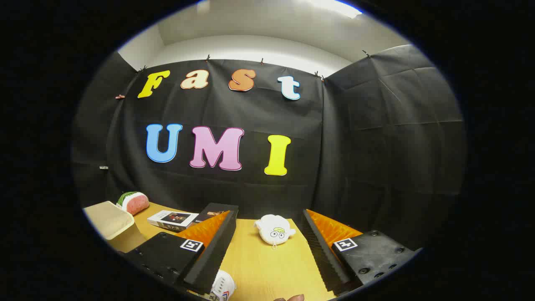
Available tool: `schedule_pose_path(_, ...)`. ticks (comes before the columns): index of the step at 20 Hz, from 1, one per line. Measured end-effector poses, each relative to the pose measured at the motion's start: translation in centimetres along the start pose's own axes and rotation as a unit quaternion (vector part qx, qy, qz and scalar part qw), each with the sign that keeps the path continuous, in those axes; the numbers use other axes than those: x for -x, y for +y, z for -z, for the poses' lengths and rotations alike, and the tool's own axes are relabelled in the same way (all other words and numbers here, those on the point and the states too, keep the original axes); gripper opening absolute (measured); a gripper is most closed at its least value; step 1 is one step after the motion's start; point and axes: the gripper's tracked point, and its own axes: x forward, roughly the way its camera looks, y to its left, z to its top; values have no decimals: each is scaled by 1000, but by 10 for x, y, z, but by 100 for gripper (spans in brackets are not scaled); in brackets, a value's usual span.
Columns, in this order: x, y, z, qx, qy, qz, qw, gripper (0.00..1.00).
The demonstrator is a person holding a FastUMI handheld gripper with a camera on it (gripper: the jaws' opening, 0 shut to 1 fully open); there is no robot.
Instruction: Open the storage box then place both shoes into the box .Put the left shoe in first, then the right shoe, with the right side of both shoes facing outward in a uniform manner.
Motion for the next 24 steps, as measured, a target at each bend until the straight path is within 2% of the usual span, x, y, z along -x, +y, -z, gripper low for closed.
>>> schedule_pose_path(5,-5,-11,4,13,2,4,1000,97)
schedule_pose_path(24,-9,9,-2,31,1,-22,999,97)
